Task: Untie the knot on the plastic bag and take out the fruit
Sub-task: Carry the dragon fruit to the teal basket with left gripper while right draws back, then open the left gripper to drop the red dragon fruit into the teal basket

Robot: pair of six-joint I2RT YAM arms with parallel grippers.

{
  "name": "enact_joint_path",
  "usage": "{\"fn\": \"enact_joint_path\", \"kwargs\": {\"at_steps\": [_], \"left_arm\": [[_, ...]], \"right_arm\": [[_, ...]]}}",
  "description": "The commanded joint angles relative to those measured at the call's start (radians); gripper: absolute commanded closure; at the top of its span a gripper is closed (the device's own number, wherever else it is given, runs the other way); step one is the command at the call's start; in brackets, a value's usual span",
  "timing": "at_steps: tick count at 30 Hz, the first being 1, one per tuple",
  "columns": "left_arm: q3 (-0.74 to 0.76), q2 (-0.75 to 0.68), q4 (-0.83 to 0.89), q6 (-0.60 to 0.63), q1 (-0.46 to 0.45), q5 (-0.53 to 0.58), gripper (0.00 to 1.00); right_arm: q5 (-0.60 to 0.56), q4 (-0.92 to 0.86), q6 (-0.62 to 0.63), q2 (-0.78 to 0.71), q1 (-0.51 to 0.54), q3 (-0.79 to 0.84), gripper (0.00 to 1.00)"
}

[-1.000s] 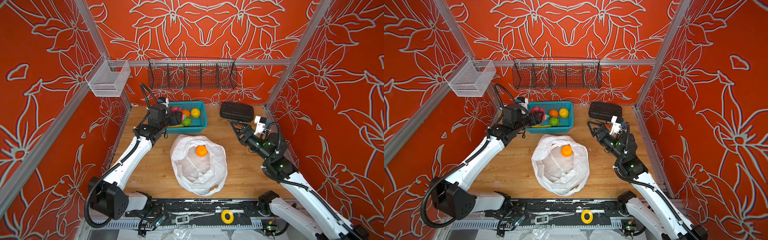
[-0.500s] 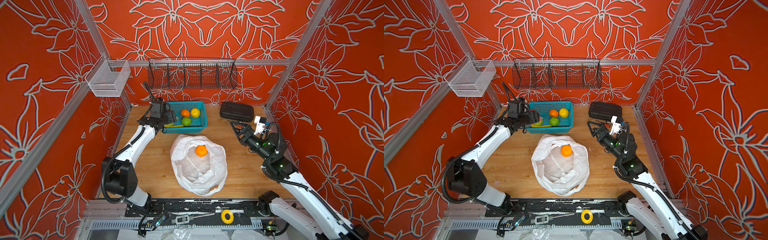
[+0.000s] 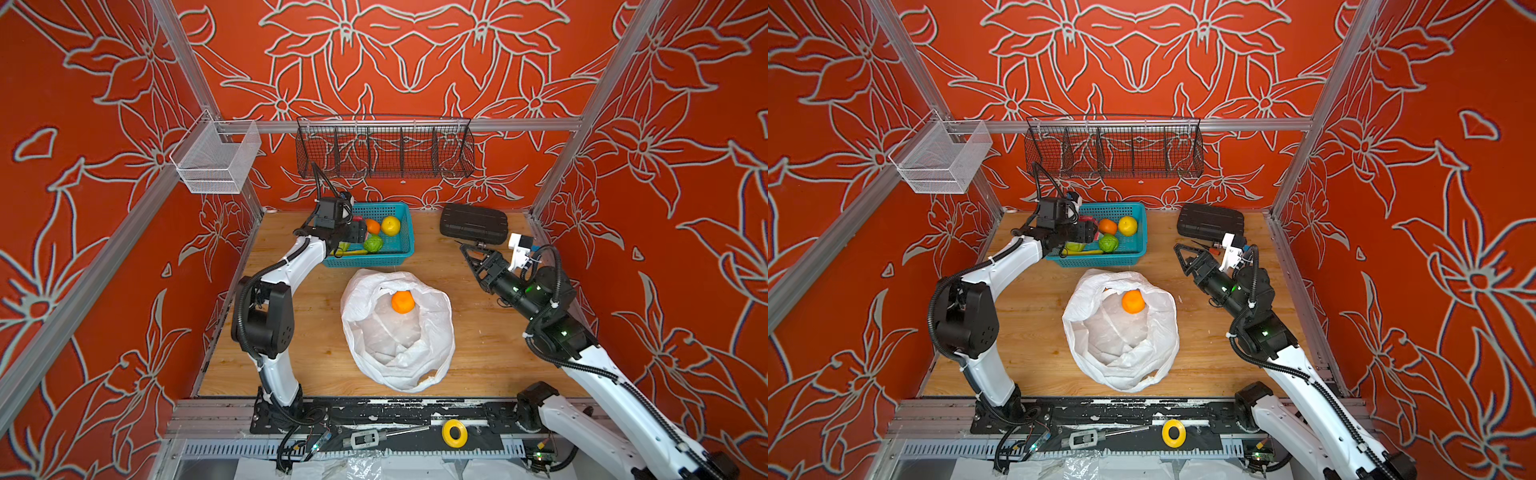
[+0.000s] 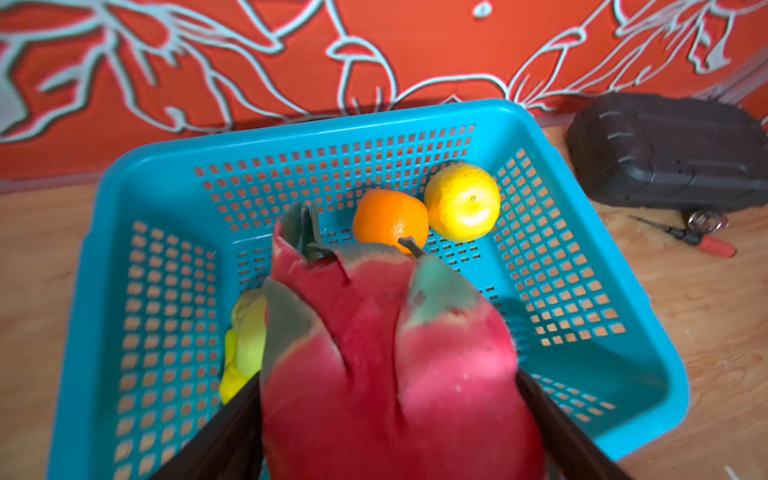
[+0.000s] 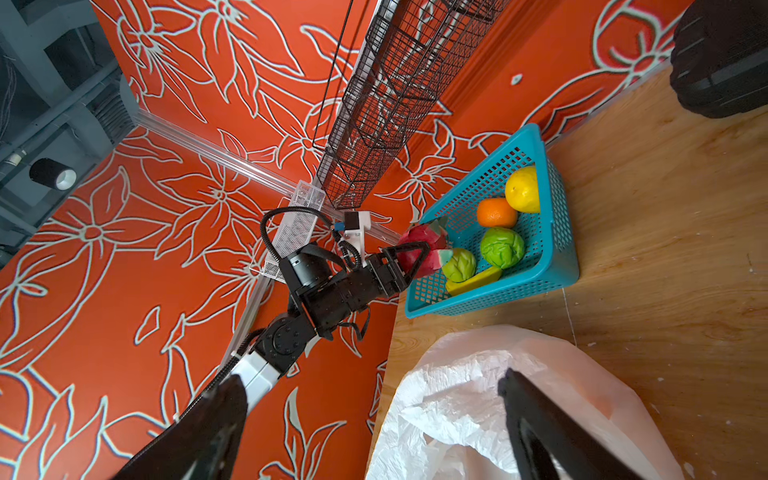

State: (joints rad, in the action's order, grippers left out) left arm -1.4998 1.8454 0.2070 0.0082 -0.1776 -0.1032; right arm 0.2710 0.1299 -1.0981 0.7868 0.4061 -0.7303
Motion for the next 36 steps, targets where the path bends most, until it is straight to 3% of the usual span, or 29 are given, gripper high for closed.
{"fn": "enact_joint_path", "kwargs": {"at_steps": [1, 6, 10, 16, 25, 30, 36], "left_arm": [[-0.072, 0.04, -0.046, 0.094, -0.001, -0.025, 0.77], [-0.131, 0.121, -0.001, 0.126, -0.001, 0.036, 0.77], [-0.148, 0.169, -0.001, 0.156, -0.002, 0.019, 0.76], [-0.184, 0.221, 0.048, 0.163, -0.001, 0.031, 0.68], [-0.131, 0.177, 0.022, 0.135, -0.002, 0.015, 0.3], [-0.139, 0.14, 0.052, 0.115, -0.002, 0.022, 0.02], [-0.103, 0.063, 0.037, 0.093, -0.002, -0.001, 0.01]], "right_arm": [[0.013, -0.02, 0.015, -0.013, 0.005, -0.046, 0.03], [0.005, -0.035, 0.023, -0.023, 0.005, -0.048, 0.03], [-0.004, -0.05, 0.027, -0.032, 0.005, -0.049, 0.03], [-0.007, -0.061, 0.024, -0.047, 0.005, -0.048, 0.03], [-0.021, -0.087, 0.024, -0.087, 0.005, -0.036, 0.03], [-0.009, -0.069, 0.007, -0.084, 0.005, -0.029, 0.03], [-0.009, -0.062, 0.006, -0.081, 0.005, -0.022, 0.03]]}}
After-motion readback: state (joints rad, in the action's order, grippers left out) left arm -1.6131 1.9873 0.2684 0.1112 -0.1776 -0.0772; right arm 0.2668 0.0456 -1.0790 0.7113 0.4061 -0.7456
